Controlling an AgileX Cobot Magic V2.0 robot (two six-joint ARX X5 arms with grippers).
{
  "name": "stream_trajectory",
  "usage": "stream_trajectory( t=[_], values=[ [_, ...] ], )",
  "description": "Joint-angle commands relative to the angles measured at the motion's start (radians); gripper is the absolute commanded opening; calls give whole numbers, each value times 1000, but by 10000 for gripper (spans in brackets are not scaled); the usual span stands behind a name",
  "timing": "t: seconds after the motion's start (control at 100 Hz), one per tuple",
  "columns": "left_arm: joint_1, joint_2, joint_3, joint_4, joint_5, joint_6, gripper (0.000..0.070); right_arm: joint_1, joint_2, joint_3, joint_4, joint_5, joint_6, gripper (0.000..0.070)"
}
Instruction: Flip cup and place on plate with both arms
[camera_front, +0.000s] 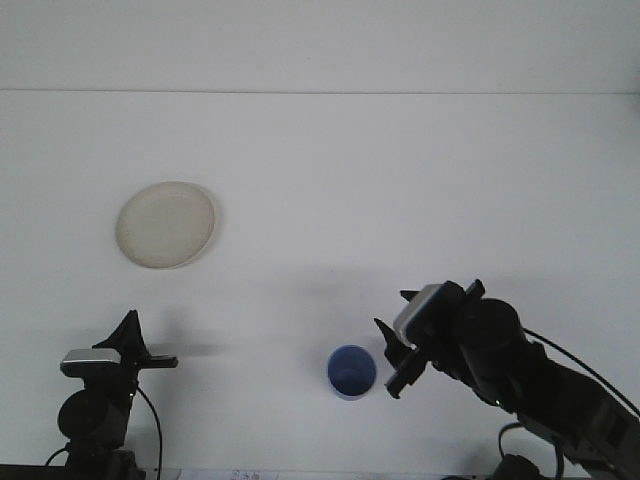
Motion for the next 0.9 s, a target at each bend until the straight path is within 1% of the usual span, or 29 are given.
stream_trajectory(
  t=[0.0,0.12,0.19,0.23,0.26,0.34,0.45,0.51,0.56,0.59,0.63,0.77,0.85,0.89],
  values=[
    [-1,-2,-19,15,-3,-6,14,12,-92,-114,90,7,13,376],
    [-1,-2,-19,17,-3,-6,14,12,-283,-322,243,4,12,376],
    [-1,-2,-19,25,-3,-7,14,12,-376,-414,294,4,15,376],
    [-1,-2,-19,35,-3,-26,14,12,-423,-456,312,4,19,376],
    [-1,-2,-19,42,-3,-53,14,12,-454,-483,320,4,21,376],
    [-1,-2,-18,43,-3,-153,14,12,-520,-532,333,4,27,376],
    [-1,-2,-18,48,-3,-216,14,12,-570,-549,328,4,29,376],
    [-1,-2,-16,53,-2,-283,13,12,-579,-549,329,4,29,376],
    [-1,-2,-3,55,20,-357,13,12,-583,-549,328,5,29,376],
    [-1,-1,15,48,49,-376,12,12,-583,-549,327,5,29,376],
    [-1,3,51,23,88,-379,13,12,-583,-549,325,5,29,376],
    [-3,73,233,-97,173,-372,13,12,-582,-549,317,5,28,376],
    [-3,161,357,-174,248,-335,13,12,-582,-549,317,9,26,376],
    [-4,219,423,-215,298,-307,19,12,-582,-549,317,12,24,376]
  ],
)
